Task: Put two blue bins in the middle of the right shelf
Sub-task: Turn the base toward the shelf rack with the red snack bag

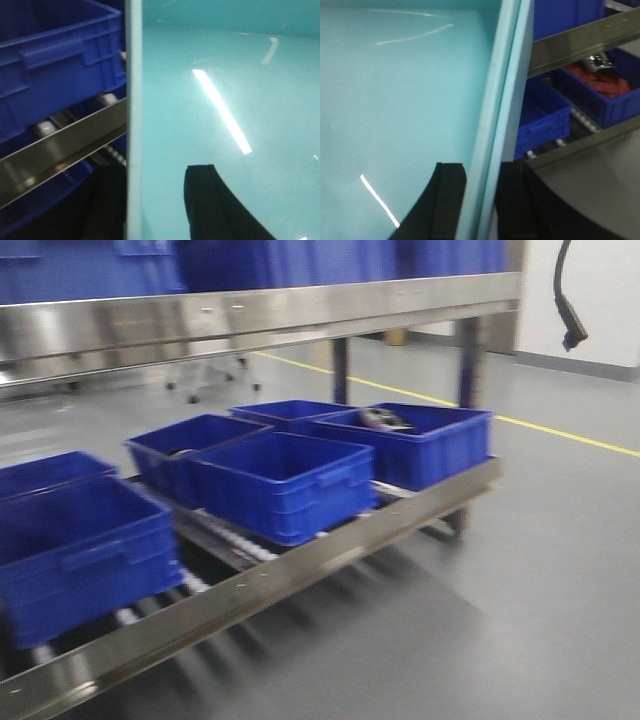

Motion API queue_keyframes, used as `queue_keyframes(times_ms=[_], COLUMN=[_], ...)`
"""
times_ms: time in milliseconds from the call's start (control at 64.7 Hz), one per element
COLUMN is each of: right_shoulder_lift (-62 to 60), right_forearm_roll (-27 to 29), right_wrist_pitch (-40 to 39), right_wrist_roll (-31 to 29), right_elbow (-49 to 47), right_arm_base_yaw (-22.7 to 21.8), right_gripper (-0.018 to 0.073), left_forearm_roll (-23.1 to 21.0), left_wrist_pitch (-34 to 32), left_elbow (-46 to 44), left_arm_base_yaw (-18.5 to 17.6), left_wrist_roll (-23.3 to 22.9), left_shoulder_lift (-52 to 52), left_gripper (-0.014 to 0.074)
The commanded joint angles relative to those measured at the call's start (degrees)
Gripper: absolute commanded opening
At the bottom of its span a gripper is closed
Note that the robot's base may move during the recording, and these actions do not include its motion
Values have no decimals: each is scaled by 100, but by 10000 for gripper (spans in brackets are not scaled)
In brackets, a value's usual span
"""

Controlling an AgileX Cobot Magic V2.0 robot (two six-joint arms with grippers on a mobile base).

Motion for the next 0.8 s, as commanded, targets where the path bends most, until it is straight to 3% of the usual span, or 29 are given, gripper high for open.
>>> queue_keyframes(times_ms=[0, 788], right_shoulder_lift=[-57, -57], right_forearm_roll=[-100, -100], right_wrist_pitch=[-609, -609], right_wrist_roll=[55, 55], right_elbow=[-82, -82], right_arm_base_yaw=[-26, -26], right_gripper=[-154, -154], left_forearm_roll=[-250, -250], left_wrist_pitch=[-329, -329], left_elbow=[-104, -104], left_arm_base_yaw=[-64, -64], left_wrist_roll=[217, 217], left_shoulder_lift=[-154, -154], left_gripper=[-111, -111])
